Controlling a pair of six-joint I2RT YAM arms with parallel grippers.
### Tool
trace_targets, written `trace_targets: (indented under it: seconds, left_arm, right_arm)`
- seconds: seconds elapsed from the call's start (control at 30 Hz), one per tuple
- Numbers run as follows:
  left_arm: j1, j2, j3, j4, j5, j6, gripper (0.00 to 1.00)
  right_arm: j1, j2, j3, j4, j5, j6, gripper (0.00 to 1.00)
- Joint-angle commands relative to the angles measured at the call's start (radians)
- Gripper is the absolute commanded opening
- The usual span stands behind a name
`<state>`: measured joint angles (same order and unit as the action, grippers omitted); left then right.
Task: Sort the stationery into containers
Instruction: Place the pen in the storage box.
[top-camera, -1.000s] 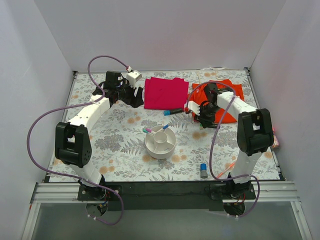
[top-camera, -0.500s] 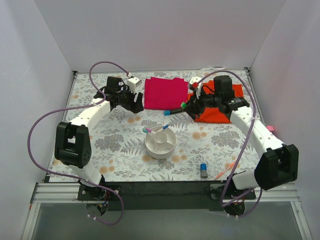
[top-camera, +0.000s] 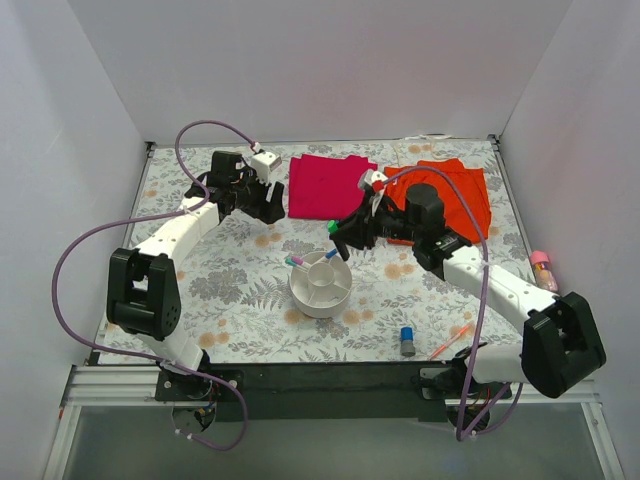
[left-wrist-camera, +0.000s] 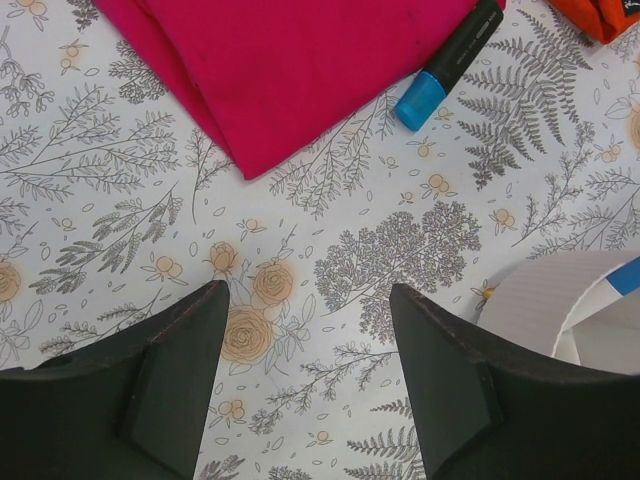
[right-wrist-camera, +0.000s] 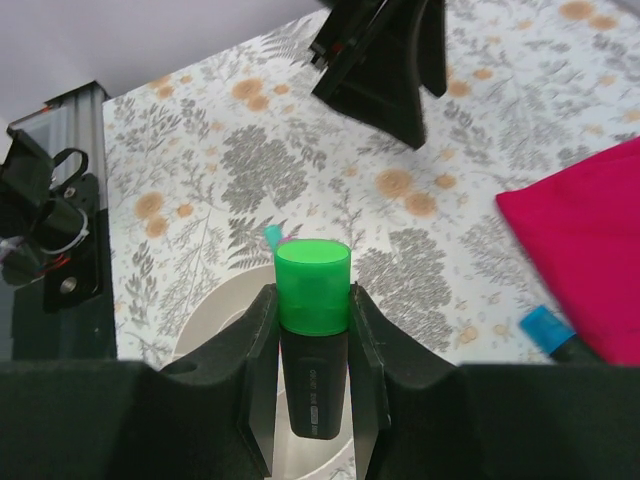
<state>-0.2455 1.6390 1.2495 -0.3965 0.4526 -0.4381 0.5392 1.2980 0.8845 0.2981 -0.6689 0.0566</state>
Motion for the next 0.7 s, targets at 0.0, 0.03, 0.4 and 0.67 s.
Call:
trace_targets:
  seconds: [0.0,0.03,0.4,0.67]
  left_arm:
    - [0.0,-0.035,0.025,-0.007,-0.049,0.018,0.65]
    - [0.002,-0.03,0.031,-0.007,-0.052,0.021,0.65]
    - [0.0,-0.007,0.041,-0.01,-0.054,0.027,0.65]
    - [0.0,-0.008,0.036,-0.001,-0.057,0.027,0.65]
  right_arm:
    - [0.031,-0.02,-0.068,0.147,-0.015,0.078,0.01]
    - [0.036,-0.017,-0.097,0.16,-0.015,0.077,0.01]
    - [0.047,0.087,-0.117,0.242,-0.041,0.049,0.01]
    - [0.048,0.124,-0.102,0.19,-0.083,-0.023,0.15]
